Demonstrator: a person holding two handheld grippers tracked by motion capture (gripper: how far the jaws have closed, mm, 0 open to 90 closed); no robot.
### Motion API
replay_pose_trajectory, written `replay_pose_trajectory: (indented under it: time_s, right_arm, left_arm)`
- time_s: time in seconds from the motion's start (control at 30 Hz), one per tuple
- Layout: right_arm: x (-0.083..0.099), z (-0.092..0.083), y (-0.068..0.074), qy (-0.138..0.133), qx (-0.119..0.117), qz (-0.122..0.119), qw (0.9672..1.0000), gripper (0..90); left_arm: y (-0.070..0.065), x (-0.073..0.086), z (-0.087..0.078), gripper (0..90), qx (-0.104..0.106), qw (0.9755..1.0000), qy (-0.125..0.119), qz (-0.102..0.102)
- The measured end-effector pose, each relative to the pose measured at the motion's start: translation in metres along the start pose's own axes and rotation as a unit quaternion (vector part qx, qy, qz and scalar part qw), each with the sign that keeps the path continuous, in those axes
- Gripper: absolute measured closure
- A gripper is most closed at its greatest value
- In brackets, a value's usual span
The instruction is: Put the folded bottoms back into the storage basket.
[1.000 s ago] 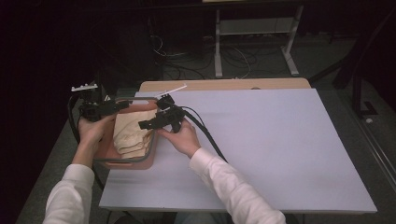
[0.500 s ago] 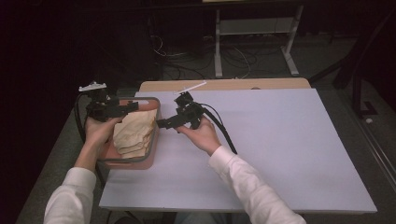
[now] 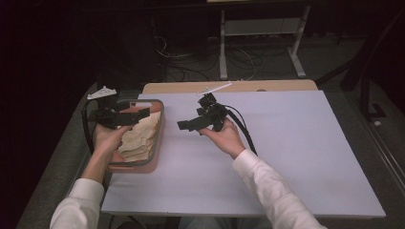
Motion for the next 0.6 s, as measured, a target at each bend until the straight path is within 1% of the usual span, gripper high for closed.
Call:
replay_pose_trajectory:
  time_s: [0.07,0.3,0.4,0.5,0.6]
  right_arm:
    - [0.002,-0.004,-0.002,-0.002,0.003,0.000,1.0000,0.0]
    - [0.012,-0.020,-0.009,-0.005,0.013,-0.001,0.9999,0.0]
    - [0.017,-0.027,-0.012,-0.007,0.018,-0.001,0.9998,0.0]
    - [0.021,-0.033,-0.014,-0.009,0.020,-0.002,0.9998,0.0]
    - [0.026,-0.040,-0.016,-0.011,0.024,-0.002,0.9996,0.0]
  left_arm:
    - [-0.004,0.002,0.001,0.0,0.003,1.0000,0.004,0.007]
    - [-0.018,0.010,0.003,0.0,0.020,0.9996,0.008,0.021]
    - [-0.023,0.013,0.005,0.0,0.024,0.9994,0.012,0.023]
    - [-0.028,0.016,0.006,0.0,0.025,0.9990,0.015,0.032]
    - [-0.033,0.019,0.007,0.0,0.031,0.9988,0.016,0.034]
Point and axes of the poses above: each handheld gripper's, and its own axes: z roughly forward along the jaws, x roughly out of its underside, y roughly to its left, the point moved 2 cm from there along z, roughly forward along the jaws, and after that the axes turned 14 degrees about -z, right-handed, at the moved point
